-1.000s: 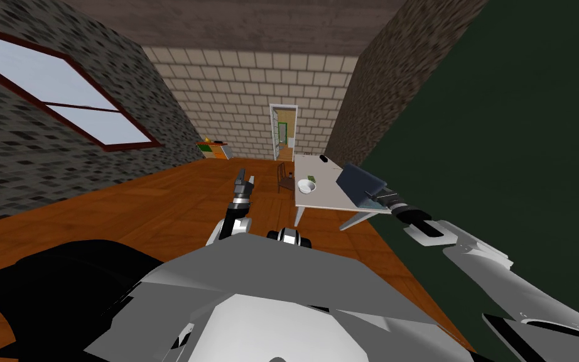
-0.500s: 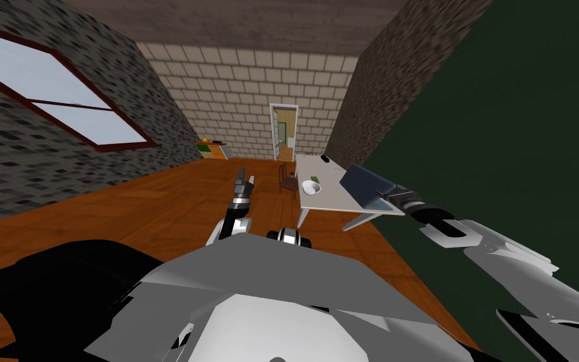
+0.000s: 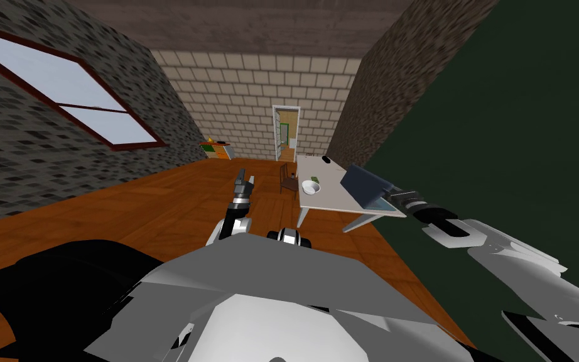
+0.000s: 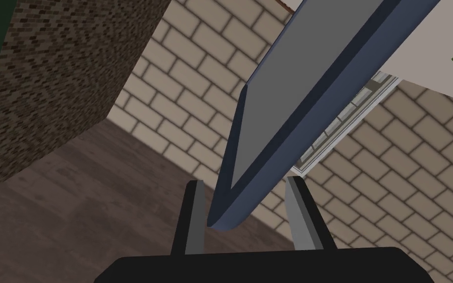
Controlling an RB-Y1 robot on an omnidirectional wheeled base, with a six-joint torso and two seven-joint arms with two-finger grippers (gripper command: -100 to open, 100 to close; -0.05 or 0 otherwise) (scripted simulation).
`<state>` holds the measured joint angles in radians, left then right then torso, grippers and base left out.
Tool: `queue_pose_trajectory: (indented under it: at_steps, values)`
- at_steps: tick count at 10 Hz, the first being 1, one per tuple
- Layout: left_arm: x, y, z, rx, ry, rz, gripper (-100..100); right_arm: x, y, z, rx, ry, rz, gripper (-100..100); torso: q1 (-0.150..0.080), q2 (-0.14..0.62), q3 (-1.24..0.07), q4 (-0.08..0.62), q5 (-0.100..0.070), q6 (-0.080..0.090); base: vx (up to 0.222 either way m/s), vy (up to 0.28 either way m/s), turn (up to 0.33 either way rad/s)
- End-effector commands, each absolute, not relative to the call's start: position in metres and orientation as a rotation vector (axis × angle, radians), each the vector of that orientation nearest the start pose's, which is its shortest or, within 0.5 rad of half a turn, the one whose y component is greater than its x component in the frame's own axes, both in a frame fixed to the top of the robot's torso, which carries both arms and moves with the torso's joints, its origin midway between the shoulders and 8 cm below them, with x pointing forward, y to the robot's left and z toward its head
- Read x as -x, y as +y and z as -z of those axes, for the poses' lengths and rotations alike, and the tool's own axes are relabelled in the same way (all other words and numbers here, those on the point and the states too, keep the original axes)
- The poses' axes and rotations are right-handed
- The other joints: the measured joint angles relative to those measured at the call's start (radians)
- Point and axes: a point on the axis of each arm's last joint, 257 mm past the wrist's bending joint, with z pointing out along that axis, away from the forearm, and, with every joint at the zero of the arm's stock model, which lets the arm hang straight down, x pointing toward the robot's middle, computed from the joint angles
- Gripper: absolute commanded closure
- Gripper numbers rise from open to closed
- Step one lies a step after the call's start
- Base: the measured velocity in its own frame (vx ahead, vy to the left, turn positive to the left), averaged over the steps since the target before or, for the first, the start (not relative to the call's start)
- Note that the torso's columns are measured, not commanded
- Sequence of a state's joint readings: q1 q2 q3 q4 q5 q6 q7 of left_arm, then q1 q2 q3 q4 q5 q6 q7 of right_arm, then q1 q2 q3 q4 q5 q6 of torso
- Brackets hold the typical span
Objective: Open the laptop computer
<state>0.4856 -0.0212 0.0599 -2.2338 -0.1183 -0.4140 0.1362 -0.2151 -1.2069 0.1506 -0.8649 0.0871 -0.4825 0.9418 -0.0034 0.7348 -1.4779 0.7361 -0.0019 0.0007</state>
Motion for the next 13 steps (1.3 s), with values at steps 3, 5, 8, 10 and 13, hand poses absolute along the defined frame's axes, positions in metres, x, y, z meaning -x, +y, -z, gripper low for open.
queue_pose_trajectory:
  at_steps: [3, 5, 8, 10, 13]
  values:
    - [-0.365, 0.295, 0.009, 0.752, 0.699, 1.264, 0, -0.520, -0.657, 0.084, 0.379, 1.632, 0.498, 100, -0.001, 0.001, 0.001, 0.000, 0.000, 0.000, -0.038, -0.074, 0.078]
    - [-0.365, 0.295, 0.009, 0.752, 0.699, 1.264, 0, -0.519, -0.660, 0.084, 0.333, 1.647, 0.466, 100, 0.000, 0.001, 0.001, 0.000, -0.001, 0.001, -0.038, -0.076, 0.064]
    - [-0.365, 0.295, 0.009, 0.752, 0.699, 1.264, 0, -0.516, -0.667, 0.085, 0.267, 1.670, 0.429, 100, -0.001, 0.000, 0.000, -0.001, -0.002, 0.000, -0.028, -0.076, 0.082]
    - [-0.365, 0.295, 0.009, 0.752, 0.699, 1.264, 0, -0.514, -0.671, 0.085, 0.219, 1.681, 0.398, 100, -0.003, -0.001, 0.000, -0.001, -0.002, 0.001, -0.048, -0.070, 0.070]
    - [-0.365, 0.295, 0.009, 0.752, 0.699, 1.264, 0, -0.513, -0.675, 0.085, 0.172, 1.691, 0.368, 100, -0.002, 0.001, 0.001, 0.000, -0.001, 0.001, -0.032, -0.050, 0.052]
